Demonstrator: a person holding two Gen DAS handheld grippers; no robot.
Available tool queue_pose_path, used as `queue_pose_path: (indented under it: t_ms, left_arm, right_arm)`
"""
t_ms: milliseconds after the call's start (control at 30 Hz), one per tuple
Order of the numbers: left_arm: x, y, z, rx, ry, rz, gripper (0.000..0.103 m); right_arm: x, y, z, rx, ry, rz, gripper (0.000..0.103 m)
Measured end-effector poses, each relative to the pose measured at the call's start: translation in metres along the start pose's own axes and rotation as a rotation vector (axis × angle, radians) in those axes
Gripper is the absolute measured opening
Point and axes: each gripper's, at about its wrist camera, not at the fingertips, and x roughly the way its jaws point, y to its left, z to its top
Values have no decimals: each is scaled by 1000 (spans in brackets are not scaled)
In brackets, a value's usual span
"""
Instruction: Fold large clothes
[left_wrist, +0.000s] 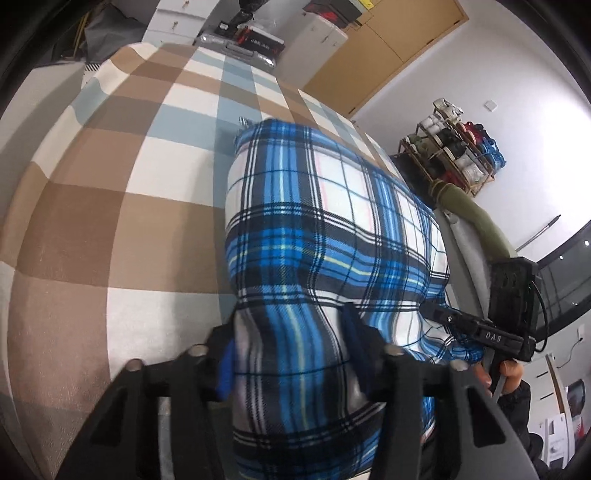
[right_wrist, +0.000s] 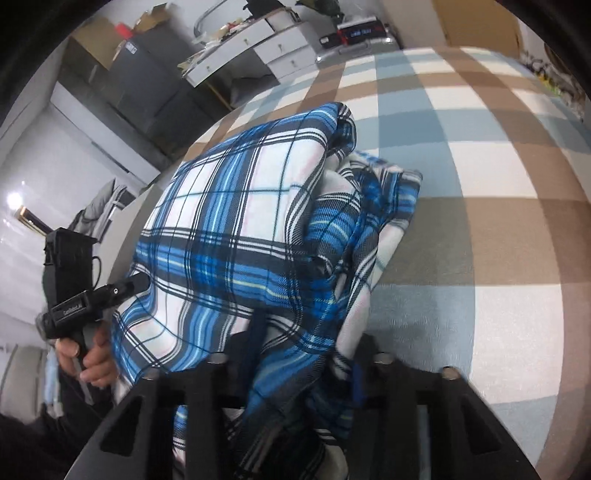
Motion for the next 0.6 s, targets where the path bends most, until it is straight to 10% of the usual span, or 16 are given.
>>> queue_pose_path:
  t_ms: [600]
  left_arm:
    - [-106,-38,-5,144,-278,45,24]
  right_arm:
    - [-57,106,5,-138,-277,105,10]
